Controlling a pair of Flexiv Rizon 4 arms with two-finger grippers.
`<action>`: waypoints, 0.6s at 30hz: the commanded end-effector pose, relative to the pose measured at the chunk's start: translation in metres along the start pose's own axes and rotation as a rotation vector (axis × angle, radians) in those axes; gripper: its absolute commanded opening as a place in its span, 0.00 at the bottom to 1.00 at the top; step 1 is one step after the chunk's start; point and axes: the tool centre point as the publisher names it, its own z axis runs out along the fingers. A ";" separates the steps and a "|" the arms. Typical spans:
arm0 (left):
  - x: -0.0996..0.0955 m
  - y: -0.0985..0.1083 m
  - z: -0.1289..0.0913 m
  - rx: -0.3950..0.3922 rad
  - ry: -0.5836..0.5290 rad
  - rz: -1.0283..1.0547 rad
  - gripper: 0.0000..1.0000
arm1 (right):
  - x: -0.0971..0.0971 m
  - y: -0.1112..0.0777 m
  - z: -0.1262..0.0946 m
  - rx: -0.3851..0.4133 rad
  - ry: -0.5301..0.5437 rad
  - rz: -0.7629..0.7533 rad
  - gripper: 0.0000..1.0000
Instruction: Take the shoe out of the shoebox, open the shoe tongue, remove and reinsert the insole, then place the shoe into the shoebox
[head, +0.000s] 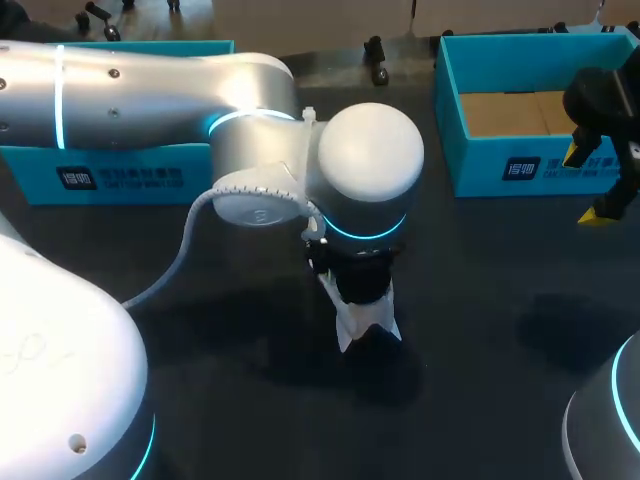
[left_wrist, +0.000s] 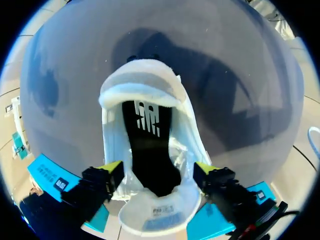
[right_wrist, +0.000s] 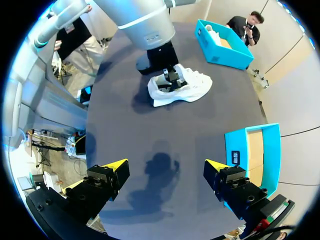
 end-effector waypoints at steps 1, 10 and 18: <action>0.007 0.001 -0.011 0.013 -0.003 0.019 1.00 | -0.002 0.001 0.000 0.002 0.003 0.001 1.00; 0.007 0.001 -0.020 0.007 0.004 0.061 1.00 | -0.002 0.001 0.000 0.002 0.003 0.001 1.00; 0.005 0.012 -0.018 0.014 0.025 0.046 1.00 | -0.002 0.001 0.000 0.002 0.003 0.001 1.00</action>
